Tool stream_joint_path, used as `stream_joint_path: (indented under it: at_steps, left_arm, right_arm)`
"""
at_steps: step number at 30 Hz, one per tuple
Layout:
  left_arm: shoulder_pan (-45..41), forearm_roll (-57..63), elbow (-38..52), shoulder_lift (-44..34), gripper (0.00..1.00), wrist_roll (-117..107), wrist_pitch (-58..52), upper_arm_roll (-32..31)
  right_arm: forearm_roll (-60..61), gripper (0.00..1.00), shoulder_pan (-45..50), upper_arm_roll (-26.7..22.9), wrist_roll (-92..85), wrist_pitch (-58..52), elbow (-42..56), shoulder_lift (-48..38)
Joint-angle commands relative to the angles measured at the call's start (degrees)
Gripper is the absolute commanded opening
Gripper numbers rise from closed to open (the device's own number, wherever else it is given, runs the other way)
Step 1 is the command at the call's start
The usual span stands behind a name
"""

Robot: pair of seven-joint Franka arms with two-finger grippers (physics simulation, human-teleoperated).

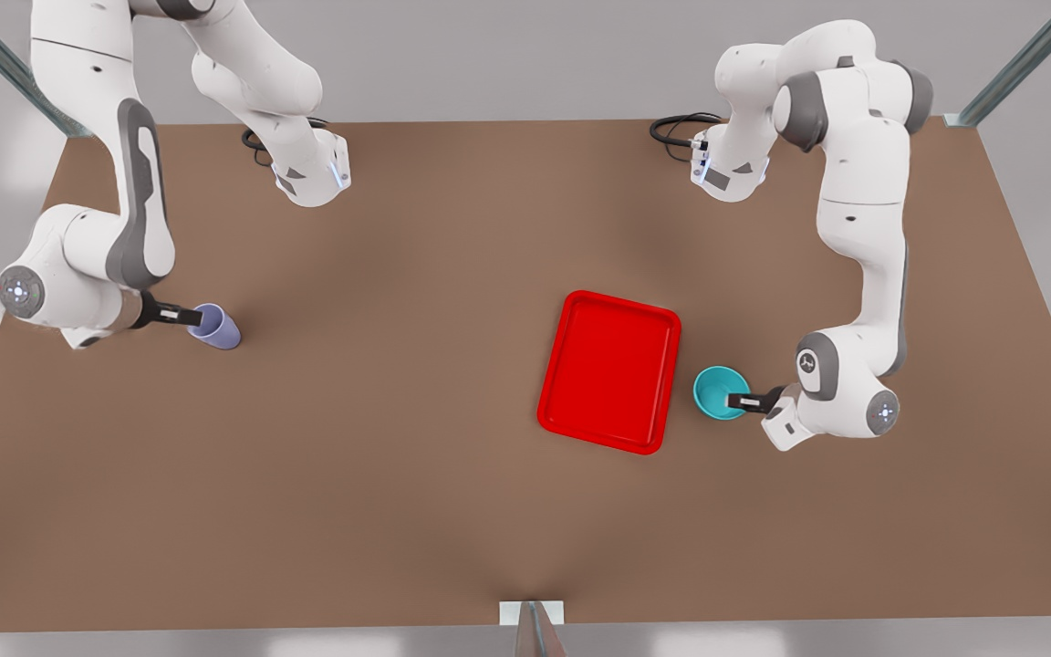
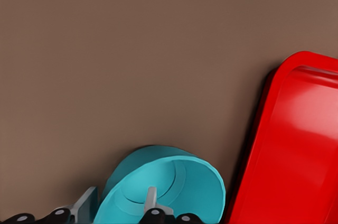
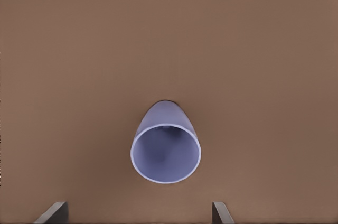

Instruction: Place the bowl on the tray with the left arm and the cup on the tray with the right arm

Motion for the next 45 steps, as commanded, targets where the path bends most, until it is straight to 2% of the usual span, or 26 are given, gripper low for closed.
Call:
stream_joint_path:
  at_steps: [1, 4, 7, 9, 16, 20, 22, 24, 30, 34, 35, 36, 38, 39, 42, 43, 45]
  left_arm:
    - [0.00, 0.19, 0.09, 0.10, 0.43, -0.01, 0.24, 0.00]
    - [-0.35, 1.77, 0.18, 0.10, 0.43, -0.36, 1.73, 0.00]
    - [-0.44, 2.04, 0.26, 0.10, 0.25, -0.63, 1.91, 0.00]
    - [-0.44, 1.95, 0.35, 0.10, 0.22, -0.80, 1.91, 0.00]
    - [-0.70, 1.86, 1.23, -0.69, 0.21, -4.14, 0.41, 0.00]
    - [-1.41, 1.86, 6.94, -3.42, 0.21, -14.94, -9.34, 0.00]
    - [-2.29, 1.33, 9.58, -4.21, 0.21, -24.17, -11.36, -1.93]
    - [-5.10, 0.98, 9.58, -4.47, 0.21, -34.37, -10.22, -5.10]
    - [-10.90, -3.94, 8.97, -0.34, 0.21, -40.35, 1.82, -5.80]
    - [-11.16, -3.68, 8.61, 1.77, 0.21, -39.83, 2.70, -5.80]
    - [-11.16, -3.41, 8.61, 2.12, 0.39, -38.69, 2.70, -5.80]
    - [-11.08, -3.41, 8.61, 2.12, 0.77, -38.24, 2.70, -5.80]
    - [-11.08, -3.33, 8.61, 2.12, 0.94, -37.72, 2.70, -5.80]
    - [-11.08, -3.33, 8.61, 2.12, 0.99, -37.63, 2.61, -5.80]
    - [-10.55, -1.75, 9.14, 0.89, 0.99, -36.31, 1.56, -5.01]
    - [-10.02, 7.12, 9.23, -1.21, 0.99, -36.22, -1.68, -4.83]
    - [-9.15, 13.55, 11.69, -8.15, 0.99, -27.54, -15.57, -0.36]
  right_arm:
    - [0.00, 1.00, -0.04, 0.00, 0.01, -0.08, 0.18, -0.01]
    - [0.00, 1.00, 0.04, 0.09, 0.01, -0.26, 0.71, 0.26]
    - [0.00, 1.00, 0.04, 0.09, 0.01, -0.35, 1.15, 0.43]
    - [0.00, 1.00, 0.13, 0.09, 0.01, -0.52, 1.58, 0.35]
    - [0.00, 1.00, 0.31, 0.18, 0.01, -0.70, 2.38, 0.35]
    - [0.00, 1.00, 0.22, 0.18, -0.08, -0.61, 2.38, 0.43]
    - [0.00, 1.00, 0.31, 0.18, -0.08, -0.61, 2.38, 0.43]
    - [0.00, 1.00, 0.31, 0.18, -0.08, -0.61, 2.38, 0.43]
    - [0.00, 1.00, 0.13, 0.18, -0.16, -0.61, 2.38, 0.43]
    - [0.00, 1.00, 0.13, 0.18, -0.16, -0.70, 2.38, 0.43]
    - [0.00, 1.00, 0.13, 0.18, -0.16, -0.70, 2.46, 0.43]
    - [0.00, 1.00, 0.13, 0.18, -0.16, -0.70, 2.64, 0.61]
    - [0.00, 1.00, 0.04, 0.18, -0.25, -0.70, 2.64, 0.70]
    - [0.00, 1.00, 0.04, 0.18, -0.16, -0.70, 2.64, 0.70]
    - [0.00, 1.00, -0.04, 0.18, -0.16, -0.70, 2.64, 0.70]
    - [0.00, 1.00, -0.13, 0.18, -0.25, -0.70, 2.55, 0.70]
    - [0.00, 1.00, -0.22, 0.18, -0.25, -0.79, 2.20, 0.61]
